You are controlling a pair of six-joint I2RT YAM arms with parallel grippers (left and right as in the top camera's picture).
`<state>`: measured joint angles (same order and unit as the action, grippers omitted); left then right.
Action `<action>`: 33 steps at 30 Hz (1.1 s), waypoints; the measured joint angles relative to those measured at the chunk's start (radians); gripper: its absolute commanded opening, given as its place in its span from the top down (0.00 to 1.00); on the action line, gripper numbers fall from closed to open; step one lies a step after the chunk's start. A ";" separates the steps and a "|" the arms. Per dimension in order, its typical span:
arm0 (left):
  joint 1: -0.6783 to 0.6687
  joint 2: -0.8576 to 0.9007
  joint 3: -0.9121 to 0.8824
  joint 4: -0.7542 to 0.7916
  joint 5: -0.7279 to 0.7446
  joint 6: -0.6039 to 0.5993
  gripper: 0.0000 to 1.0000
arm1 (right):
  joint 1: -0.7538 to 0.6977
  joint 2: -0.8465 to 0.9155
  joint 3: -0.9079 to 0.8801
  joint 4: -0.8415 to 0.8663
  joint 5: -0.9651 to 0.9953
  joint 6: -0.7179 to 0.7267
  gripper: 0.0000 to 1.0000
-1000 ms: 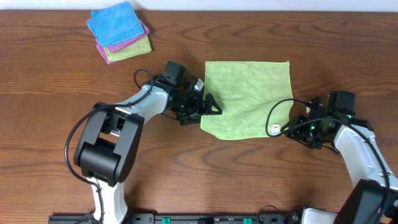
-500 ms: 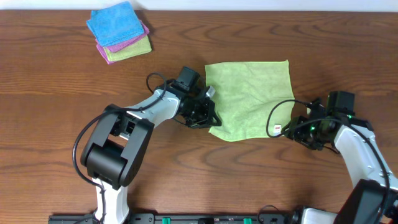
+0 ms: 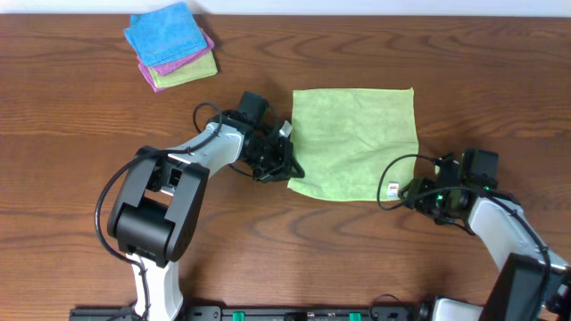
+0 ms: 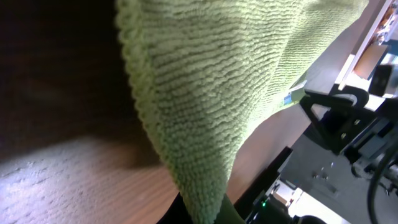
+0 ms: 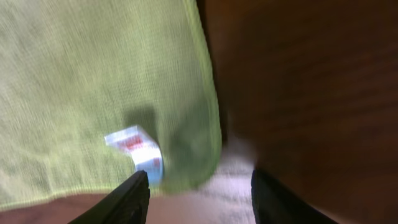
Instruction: Fold the cloth
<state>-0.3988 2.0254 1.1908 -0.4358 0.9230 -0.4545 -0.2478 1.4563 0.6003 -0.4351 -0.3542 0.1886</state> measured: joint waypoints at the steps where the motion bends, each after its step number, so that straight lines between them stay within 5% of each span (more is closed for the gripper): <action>1: 0.000 0.000 0.000 -0.011 0.003 0.007 0.94 | 0.000 0.000 -0.004 0.016 -0.004 0.009 0.48; 28: 0.000 0.000 0.000 -0.059 0.022 0.044 0.94 | -0.005 0.074 -0.090 0.372 -0.177 0.212 0.54; 33: 0.000 0.000 0.000 -0.059 0.029 0.044 0.94 | -0.009 0.089 -0.091 0.382 -0.188 0.221 0.77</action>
<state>-0.3988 2.0254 1.1908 -0.4946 0.9520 -0.4103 -0.2569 1.5448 0.5091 -0.0532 -0.5426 0.4099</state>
